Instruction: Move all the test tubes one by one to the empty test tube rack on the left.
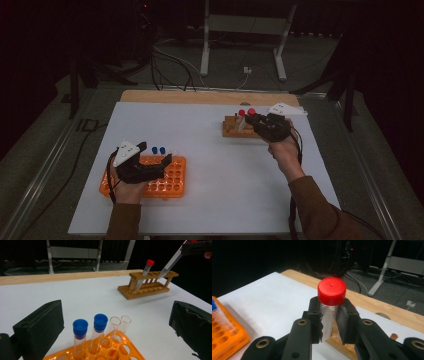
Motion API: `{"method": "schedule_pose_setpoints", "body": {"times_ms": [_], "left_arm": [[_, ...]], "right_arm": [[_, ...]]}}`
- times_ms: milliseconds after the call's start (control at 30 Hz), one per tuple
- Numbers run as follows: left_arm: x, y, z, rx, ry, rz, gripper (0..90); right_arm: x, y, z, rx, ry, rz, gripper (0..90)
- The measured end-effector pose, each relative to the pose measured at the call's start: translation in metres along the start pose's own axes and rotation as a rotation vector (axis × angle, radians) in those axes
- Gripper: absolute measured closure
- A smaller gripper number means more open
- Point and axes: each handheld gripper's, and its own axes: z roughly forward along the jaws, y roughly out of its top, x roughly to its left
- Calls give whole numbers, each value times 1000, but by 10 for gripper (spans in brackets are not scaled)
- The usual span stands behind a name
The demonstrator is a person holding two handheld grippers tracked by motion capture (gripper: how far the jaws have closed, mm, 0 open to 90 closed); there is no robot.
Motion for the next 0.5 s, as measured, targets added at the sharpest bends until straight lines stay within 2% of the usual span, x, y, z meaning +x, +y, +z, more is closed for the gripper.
{"method": "schedule_pose_setpoints", "body": {"times_ms": [333,500], "left_arm": [[-9,6,-2,-24,21,34,5],[-17,11,-1,-31,13,58,5]], "right_arm": [[15,-4,-2,13,68,-7,743],[23,-4,-5,26,98,-22,743]]}}
